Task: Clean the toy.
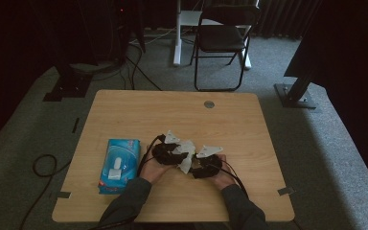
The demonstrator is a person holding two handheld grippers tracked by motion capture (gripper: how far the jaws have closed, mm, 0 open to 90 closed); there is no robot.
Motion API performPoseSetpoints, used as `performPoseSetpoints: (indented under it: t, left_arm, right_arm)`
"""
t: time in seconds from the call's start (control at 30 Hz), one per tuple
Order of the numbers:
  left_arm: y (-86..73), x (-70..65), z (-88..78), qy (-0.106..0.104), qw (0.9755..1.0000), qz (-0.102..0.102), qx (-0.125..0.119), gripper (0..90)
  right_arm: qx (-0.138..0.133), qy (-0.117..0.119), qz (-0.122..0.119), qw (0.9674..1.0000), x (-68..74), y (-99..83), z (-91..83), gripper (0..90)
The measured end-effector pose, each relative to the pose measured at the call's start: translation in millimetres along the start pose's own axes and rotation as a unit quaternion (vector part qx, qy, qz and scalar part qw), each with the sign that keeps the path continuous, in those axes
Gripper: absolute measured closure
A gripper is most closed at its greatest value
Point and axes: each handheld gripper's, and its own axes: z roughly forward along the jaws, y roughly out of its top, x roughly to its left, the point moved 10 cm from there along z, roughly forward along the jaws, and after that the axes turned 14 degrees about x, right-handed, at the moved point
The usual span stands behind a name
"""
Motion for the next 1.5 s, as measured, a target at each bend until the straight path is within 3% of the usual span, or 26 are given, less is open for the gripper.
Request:
performPoseSetpoints:
  t: [0.13,0.5,0.8,1.0,1.13,1.17,1.5]
  left_arm:
    - [2.9,-2.2,-1.1,-0.012,0.9999,-0.001,-0.006,49.0]
    - [-0.1,-1.8,5.3,-0.008,0.9999,0.005,0.005,45.2]
    - [1.2,-1.5,4.1,-0.009,0.9998,0.01,0.015,54.2]
    - [0.6,1.8,0.3,0.03,0.9991,0.026,0.014,72.4]
    - [0.8,-0.9,-0.1,0.037,0.9982,0.043,0.016,76.2]
    - [0.8,-1.8,0.1,0.039,0.9981,0.046,0.016,81.3]
    - [1.4,-2.9,0.4,0.04,0.9979,0.048,0.017,86.0]
  right_arm:
    - [0.0,0.0,-0.001,1.0,-0.1,0.0,0.0,32.8]
    - [0.001,0.0,-0.001,1.0,0.2,-0.2,0.3,32.9]
    - [0.005,0.0,-0.002,1.0,0.8,-0.9,0.6,33.5]
    - [0.005,-0.002,0.001,1.0,0.3,-1.2,0.4,33.7]
    - [0.005,-0.002,0.002,1.0,0.1,-1.2,0.3,33.6]
    - [0.004,-0.005,0.002,1.0,-0.1,-1.1,0.1,33.5]
    - [-0.012,-0.015,0.005,0.9998,-2.2,0.3,-3.2,33.1]
